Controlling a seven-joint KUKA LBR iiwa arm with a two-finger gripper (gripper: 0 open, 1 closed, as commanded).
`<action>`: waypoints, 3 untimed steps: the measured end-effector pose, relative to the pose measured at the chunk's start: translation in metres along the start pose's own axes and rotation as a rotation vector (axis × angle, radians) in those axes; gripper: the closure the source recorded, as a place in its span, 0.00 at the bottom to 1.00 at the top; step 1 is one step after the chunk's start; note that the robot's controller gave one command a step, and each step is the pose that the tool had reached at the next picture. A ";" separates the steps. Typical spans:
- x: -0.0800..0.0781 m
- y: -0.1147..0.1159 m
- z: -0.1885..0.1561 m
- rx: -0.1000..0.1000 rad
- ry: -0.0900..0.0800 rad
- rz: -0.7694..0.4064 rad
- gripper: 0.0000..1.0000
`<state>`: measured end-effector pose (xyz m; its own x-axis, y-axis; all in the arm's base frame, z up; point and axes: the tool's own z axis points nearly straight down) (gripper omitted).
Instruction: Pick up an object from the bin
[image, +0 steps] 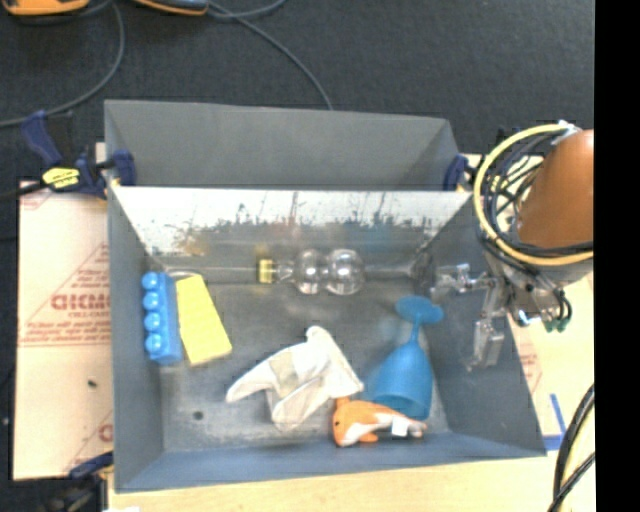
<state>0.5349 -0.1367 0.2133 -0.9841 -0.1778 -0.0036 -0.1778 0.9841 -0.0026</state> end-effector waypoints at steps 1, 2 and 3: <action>0.004 -0.008 -0.002 0.003 -0.003 -0.029 0.00; -0.008 0.001 0.009 0.000 0.000 -0.046 0.00; -0.018 0.017 0.082 0.005 -0.011 -0.049 0.00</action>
Offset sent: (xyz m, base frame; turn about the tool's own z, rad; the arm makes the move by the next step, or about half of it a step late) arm 0.0185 0.0055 0.0348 -0.1796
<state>0.5498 -0.1169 0.1315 -0.9740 -0.2260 -0.0142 -0.2259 0.9741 -0.0085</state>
